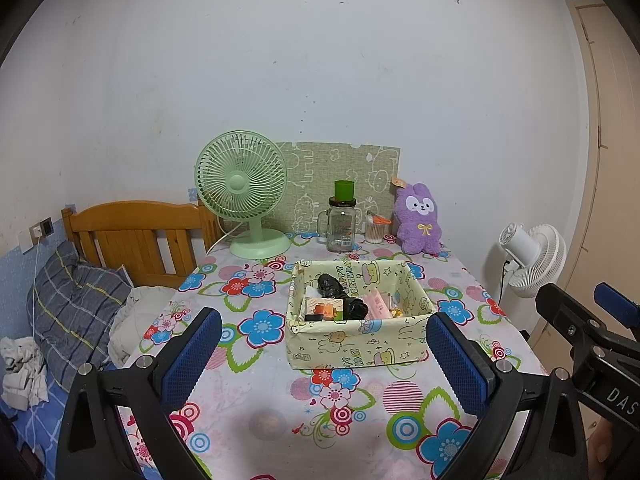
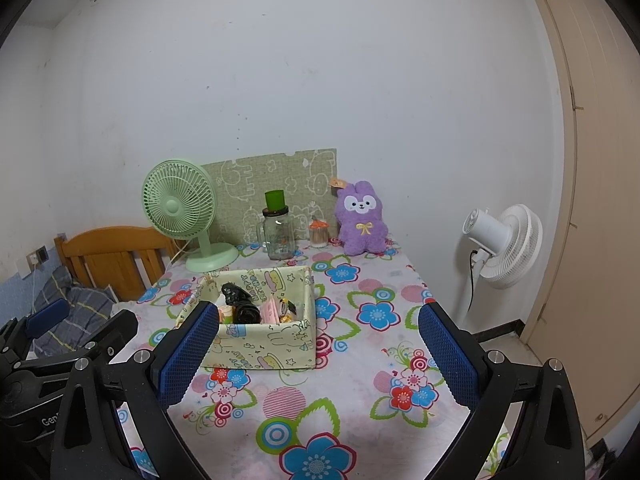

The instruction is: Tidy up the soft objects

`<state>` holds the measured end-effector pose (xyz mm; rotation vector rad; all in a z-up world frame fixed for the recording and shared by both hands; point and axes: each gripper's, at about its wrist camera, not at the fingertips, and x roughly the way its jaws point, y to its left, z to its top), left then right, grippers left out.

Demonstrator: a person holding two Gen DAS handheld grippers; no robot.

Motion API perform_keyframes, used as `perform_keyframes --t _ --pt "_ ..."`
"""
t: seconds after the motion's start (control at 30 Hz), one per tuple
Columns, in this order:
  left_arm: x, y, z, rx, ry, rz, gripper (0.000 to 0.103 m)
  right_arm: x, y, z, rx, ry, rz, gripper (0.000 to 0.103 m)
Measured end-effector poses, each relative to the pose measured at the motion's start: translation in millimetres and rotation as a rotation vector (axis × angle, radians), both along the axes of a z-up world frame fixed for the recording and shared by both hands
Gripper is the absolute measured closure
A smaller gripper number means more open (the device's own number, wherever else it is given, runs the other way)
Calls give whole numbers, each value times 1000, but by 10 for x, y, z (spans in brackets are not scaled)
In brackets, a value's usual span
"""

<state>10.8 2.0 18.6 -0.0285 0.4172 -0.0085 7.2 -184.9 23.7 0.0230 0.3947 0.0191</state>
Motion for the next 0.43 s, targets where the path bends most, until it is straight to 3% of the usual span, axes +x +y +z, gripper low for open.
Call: perform_keyframes --t 0.43 --pt "6 -3 -4 0 -1 1 0 5 -6 -17 2 2 0 2"
